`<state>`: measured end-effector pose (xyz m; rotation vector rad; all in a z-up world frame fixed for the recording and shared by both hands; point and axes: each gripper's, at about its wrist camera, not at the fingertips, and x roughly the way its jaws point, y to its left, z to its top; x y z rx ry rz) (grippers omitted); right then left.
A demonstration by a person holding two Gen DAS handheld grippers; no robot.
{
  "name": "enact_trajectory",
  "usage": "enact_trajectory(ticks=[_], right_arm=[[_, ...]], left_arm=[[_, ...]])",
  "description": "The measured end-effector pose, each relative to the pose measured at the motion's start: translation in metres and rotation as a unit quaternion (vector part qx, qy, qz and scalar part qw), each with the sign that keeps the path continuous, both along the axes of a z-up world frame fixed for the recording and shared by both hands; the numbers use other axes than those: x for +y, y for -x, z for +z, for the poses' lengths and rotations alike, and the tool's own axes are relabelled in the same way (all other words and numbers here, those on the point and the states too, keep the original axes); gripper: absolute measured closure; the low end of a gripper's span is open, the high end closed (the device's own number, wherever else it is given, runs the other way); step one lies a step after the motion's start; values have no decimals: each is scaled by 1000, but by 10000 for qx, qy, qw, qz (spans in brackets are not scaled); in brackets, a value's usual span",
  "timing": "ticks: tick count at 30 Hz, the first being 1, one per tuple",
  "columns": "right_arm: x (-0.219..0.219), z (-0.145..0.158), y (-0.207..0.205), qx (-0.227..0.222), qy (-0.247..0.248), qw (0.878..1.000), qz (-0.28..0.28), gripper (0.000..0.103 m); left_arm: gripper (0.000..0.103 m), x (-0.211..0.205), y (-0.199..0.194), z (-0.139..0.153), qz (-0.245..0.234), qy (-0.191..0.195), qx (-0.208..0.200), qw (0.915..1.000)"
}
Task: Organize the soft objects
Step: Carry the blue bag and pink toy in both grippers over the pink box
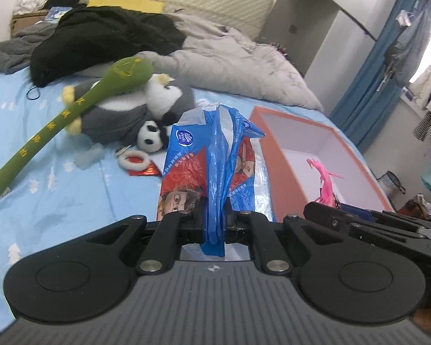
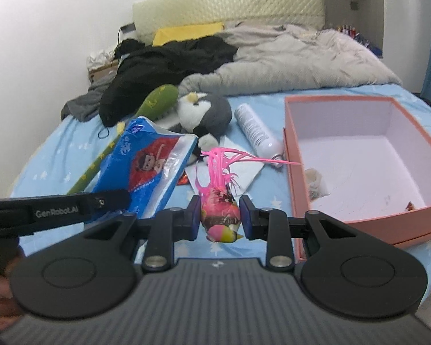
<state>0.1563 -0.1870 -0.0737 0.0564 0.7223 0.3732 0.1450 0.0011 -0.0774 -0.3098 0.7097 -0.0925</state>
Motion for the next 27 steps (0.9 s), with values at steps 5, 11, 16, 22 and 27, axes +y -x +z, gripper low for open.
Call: enact_trajectory(ticks=[5, 11, 16, 22, 27], right_arm=[[-19, 11, 11, -111, -57, 9996, -252, 71], [-43, 16, 21, -182, -25, 9980, -609, 71], [-61, 18, 17, -238, 2, 9955, -913, 71], [-77, 26, -13, -450, 96, 9924, -1138, 71], [-93, 23, -45, -411, 145, 9888, -1425, 71]], left_arm=[[93, -19, 2, 7, -283, -9, -39, 9996], [93, -45, -8, 10, -675, 21, -40, 9977], [93, -63, -29, 12, -970, 76, -58, 9952], [93, -79, -74, 23, -1155, 34, -151, 9932], [93, -96, -119, 30, -1443, -22, -274, 9892]])
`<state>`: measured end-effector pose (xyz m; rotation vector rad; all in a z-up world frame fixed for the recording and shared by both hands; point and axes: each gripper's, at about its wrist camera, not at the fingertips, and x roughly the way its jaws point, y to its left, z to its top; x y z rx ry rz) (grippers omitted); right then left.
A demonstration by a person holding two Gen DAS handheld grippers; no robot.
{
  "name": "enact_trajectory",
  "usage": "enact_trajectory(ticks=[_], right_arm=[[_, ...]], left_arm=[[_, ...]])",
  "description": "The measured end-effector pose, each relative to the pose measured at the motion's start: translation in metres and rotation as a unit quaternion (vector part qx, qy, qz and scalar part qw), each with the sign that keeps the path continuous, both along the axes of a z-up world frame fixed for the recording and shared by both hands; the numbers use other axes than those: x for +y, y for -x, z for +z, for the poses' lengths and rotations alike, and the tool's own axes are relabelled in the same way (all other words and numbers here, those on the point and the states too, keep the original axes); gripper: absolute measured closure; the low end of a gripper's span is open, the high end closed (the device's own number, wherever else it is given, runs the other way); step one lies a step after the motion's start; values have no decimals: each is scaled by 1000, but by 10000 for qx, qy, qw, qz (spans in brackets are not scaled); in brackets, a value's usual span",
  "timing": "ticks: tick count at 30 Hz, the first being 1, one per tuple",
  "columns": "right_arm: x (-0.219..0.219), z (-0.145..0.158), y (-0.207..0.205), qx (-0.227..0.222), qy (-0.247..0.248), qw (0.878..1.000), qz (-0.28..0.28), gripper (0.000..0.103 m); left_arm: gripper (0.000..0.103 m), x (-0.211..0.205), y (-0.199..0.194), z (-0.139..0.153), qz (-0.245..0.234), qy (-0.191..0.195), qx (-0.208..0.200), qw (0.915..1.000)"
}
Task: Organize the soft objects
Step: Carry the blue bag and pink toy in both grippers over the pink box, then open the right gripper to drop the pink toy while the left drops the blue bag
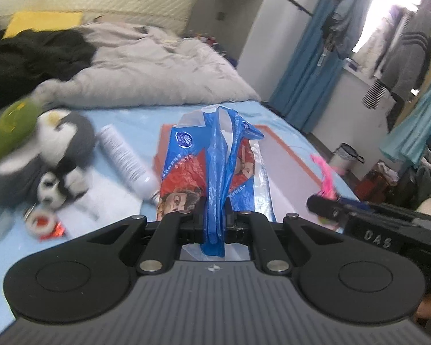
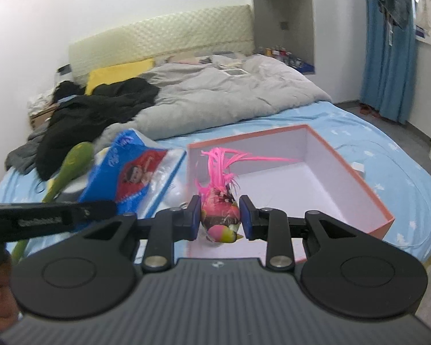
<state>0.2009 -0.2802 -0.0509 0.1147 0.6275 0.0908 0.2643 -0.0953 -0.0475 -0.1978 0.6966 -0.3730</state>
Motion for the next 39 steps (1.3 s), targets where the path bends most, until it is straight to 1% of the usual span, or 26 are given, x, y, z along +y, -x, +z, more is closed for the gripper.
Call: enact_trajectory(ticks=[4, 8, 11, 16, 19, 20, 22, 26, 29, 32, 33, 34, 36, 39], right_arm=[[-18, -14, -31, 345, -123, 9992, -177, 71], [-32, -30, -65, 727, -76, 9967, -346, 71], [-45, -41, -85, 1017, -148, 9937, -445, 71], [-59, -58, -109, 1423, -175, 9882, -533, 71], [-65, -67, -120, 1617, -77, 9851, -586, 71], [-66, -71, -123, 1685, -49, 9839, -595, 71], [-72, -77, -128, 1794, -130, 9817, -632, 71], [-77, -82, -129, 1894, -151, 9794, -679, 71], [-80, -87, -128, 1946, -163, 9783, -688, 71], [-81, -91, -129, 2034, -188, 9770, -616, 70], [-79, -91, -129, 2027, -143, 9774, -578, 69], [-78, -90, -128, 2029, -108, 9774, -577, 68], [-77, -88, -128, 1998, -120, 9782, -555, 62], [-76, -80, -124, 1888, -137, 9807, -496, 62]], left_arm=[[93, -16, -42, 0, -156, -137, 98, 9997], [93, -35, -81, -5, -349, -341, 357, 9982], [93, -53, -102, -12, -476, -648, 499, 9955], [93, -77, -133, -32, -567, -897, 846, 9907], [93, -84, -149, -46, -618, -769, 1162, 9883], [93, -87, -154, -50, -612, -798, 1210, 9875], [93, -93, -162, -60, -565, -854, 1323, 9859], [93, -95, -167, -75, -598, -692, 1581, 9832], [93, -100, -165, -83, -686, -812, 1625, 9810], [90, -102, -165, -82, -696, -749, 1610, 9816], [88, -103, -164, -80, -730, -752, 1618, 9812], [83, -105, -163, -79, -796, -746, 1634, 9805], [82, -106, -159, -75, -863, -723, 1583, 9810], [82, -106, -154, -69, -885, -660, 1528, 9821]])
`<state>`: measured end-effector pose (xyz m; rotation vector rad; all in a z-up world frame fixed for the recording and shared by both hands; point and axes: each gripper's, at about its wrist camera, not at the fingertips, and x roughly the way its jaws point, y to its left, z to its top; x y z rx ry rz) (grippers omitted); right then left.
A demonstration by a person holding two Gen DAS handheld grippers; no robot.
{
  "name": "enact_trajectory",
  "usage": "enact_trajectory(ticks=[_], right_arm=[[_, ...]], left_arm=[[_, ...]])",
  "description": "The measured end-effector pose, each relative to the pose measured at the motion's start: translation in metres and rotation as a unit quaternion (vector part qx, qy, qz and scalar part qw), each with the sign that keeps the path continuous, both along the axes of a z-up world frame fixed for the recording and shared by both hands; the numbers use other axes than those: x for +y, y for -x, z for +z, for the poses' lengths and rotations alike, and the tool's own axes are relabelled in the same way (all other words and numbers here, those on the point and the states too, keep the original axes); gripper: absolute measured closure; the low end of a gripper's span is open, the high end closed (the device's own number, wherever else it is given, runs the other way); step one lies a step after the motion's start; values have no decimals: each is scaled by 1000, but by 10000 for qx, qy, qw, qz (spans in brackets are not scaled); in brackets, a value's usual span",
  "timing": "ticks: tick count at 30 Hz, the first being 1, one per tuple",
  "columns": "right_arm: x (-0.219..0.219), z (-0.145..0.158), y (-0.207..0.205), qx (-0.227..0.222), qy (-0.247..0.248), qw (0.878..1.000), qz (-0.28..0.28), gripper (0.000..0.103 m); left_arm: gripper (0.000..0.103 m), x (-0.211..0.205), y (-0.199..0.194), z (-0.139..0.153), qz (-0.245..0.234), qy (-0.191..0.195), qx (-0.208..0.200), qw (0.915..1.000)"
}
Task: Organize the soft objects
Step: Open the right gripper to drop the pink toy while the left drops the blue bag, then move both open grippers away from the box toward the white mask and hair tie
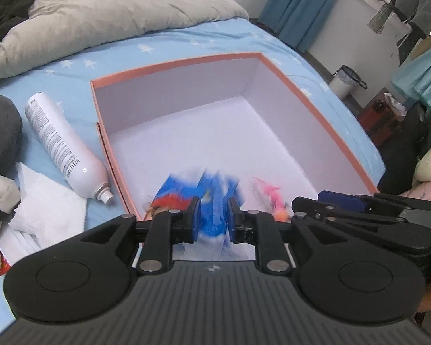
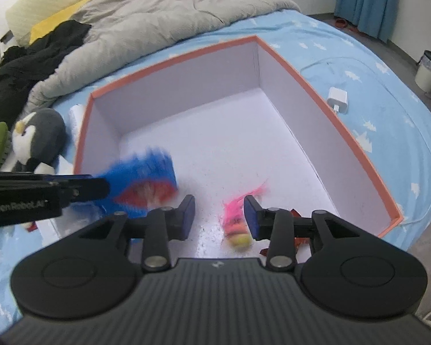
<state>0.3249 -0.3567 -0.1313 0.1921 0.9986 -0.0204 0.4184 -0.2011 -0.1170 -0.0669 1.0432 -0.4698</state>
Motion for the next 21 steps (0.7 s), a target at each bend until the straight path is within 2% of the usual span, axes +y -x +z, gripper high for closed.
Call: enact_trajectory(ticks=[4, 13, 18, 21], right_arm=[[-1, 11, 9, -206, -1, 9998, 16, 62], [8, 39, 49, -822, -128, 9965, 72, 62], [21, 55, 78, -1181, -78, 9927, 226, 62], [30, 65, 97, -1419, -48, 9895, 282, 62]], left_arm=[[82, 5, 13, 10, 6, 89, -129, 9999], [82, 26, 64, 50, 22, 104, -780, 9969], [82, 37, 100, 71, 15, -136, -1275, 9917], [82, 50, 119, 77, 24, -44, -1302, 9915]])
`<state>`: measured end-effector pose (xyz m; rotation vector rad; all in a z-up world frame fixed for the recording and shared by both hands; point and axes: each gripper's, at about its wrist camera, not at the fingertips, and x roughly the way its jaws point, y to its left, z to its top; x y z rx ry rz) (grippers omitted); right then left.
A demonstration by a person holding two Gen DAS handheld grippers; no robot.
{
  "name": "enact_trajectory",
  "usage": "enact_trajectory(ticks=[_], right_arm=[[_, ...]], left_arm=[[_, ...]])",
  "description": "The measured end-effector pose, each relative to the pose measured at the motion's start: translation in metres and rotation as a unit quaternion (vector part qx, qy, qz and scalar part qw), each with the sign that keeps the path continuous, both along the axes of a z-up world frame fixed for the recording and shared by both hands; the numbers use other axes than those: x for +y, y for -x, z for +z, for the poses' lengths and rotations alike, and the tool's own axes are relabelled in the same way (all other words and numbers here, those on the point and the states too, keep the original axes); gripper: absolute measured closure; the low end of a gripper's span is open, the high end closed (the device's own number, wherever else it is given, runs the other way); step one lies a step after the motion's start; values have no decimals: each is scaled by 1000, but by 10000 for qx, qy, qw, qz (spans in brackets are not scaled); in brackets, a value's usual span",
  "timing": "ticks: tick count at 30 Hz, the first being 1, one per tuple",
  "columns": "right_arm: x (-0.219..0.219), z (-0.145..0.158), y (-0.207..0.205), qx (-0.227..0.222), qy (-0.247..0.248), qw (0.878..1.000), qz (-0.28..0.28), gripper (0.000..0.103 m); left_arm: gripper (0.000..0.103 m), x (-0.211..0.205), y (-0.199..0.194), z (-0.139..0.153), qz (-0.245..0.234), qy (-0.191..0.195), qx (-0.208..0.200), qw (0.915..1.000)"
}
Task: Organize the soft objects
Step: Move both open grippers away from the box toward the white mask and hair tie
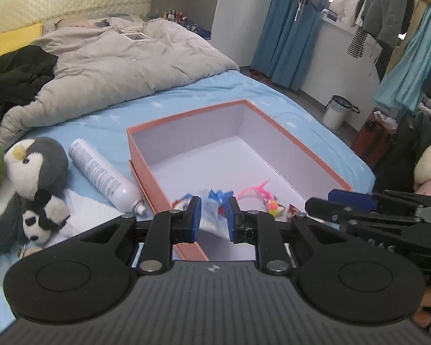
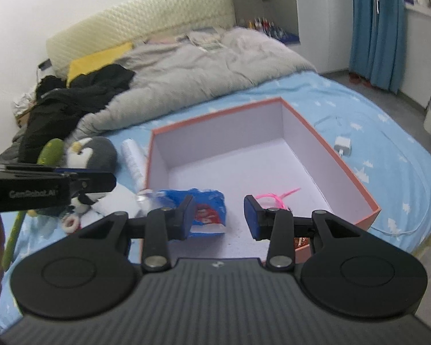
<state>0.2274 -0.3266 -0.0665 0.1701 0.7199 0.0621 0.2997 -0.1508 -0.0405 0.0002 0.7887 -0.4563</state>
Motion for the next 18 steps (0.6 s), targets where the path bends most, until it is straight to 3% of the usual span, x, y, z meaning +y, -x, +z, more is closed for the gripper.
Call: enact_trajectory(ticks=[9, 18], right_arm=[[20, 28, 55, -482, -277, 9981, 274, 62], [46, 28, 98, -685, -201, 9965, 442, 62]], left_arm=[[82, 48, 55, 8, 429, 185, -152, 9988], [82, 76, 124, 11, 802, 283, -459, 9953]])
